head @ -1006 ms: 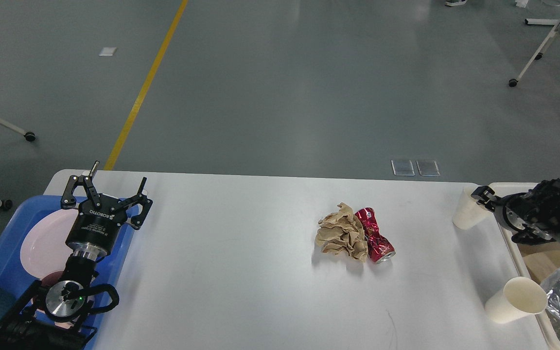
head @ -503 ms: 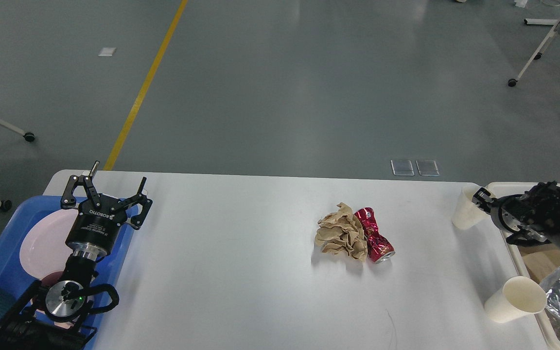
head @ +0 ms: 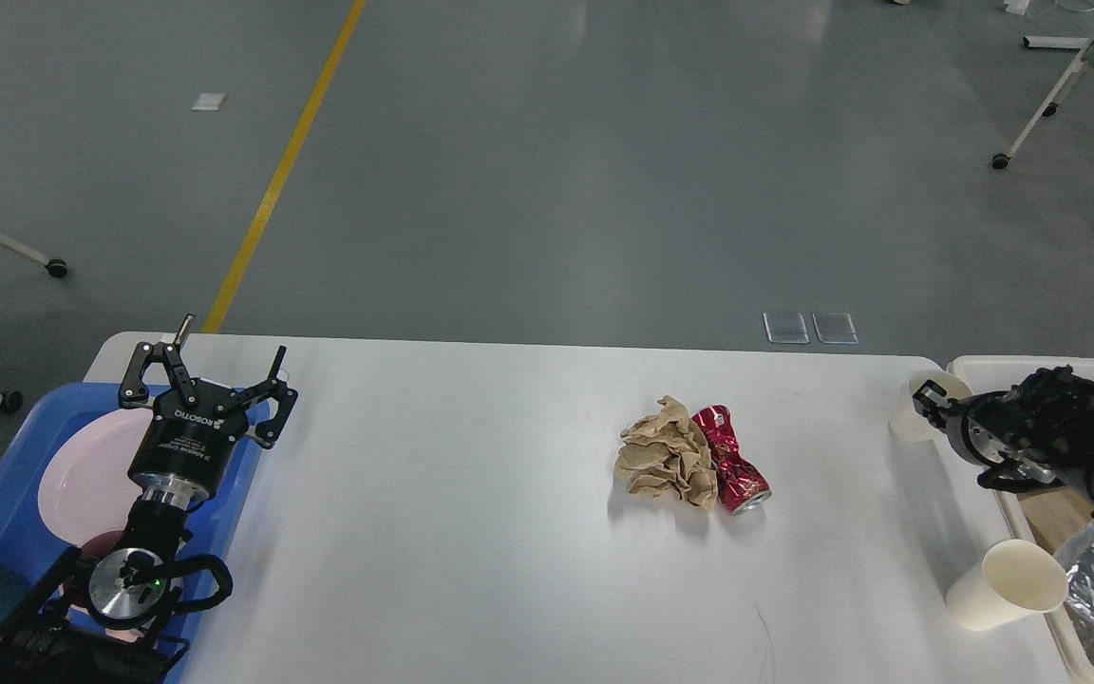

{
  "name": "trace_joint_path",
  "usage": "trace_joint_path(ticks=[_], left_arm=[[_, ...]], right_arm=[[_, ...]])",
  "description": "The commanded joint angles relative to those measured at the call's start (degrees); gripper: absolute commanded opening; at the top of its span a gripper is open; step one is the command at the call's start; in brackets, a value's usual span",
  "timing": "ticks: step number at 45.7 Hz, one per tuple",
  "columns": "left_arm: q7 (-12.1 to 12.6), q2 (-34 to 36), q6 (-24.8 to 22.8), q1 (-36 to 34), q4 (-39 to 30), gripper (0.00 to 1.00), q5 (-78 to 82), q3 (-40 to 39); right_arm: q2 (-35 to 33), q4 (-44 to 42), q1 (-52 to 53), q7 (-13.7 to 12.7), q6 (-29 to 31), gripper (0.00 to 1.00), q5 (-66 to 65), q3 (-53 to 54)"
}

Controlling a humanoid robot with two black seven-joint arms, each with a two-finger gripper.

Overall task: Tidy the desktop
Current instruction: 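Lower the right gripper and grasp the white paper cup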

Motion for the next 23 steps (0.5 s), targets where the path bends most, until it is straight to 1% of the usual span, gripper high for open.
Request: trace_joint_path(ticks=[1,7,9,15,23], left_arm=[[0.00,0.00,0.00,-0.01,0.00,0.96,0.00,0.00],[0.00,0.00,0.00,-0.01,0.00,0.97,0.00,0.00],[0.00,0.00,0.00,-0.01,0.00,0.96,0.00,0.00],[0.00,0.00,0.00,-0.01,0.00,0.96,0.00,0.00],[0.00,0.00,0.00,-0.01,0.00,0.96,0.00,0.00]], right_arm=[[0.08,0.28,-0.22,0.00,0.02,0.09,-0.01,0.23],[-0.36,0.72,-0.04,-0.18,0.02,0.05,0.52,2.16],[-0.53,0.90,0.13,-0.52,0.11,0.00,0.52,2.86],[-1.15,5.02,2.06,-2.20,0.55,0.00,0.43,3.21],[-3.43,10.12,6.72,-2.37,0.64,0.00,0.43,3.13]])
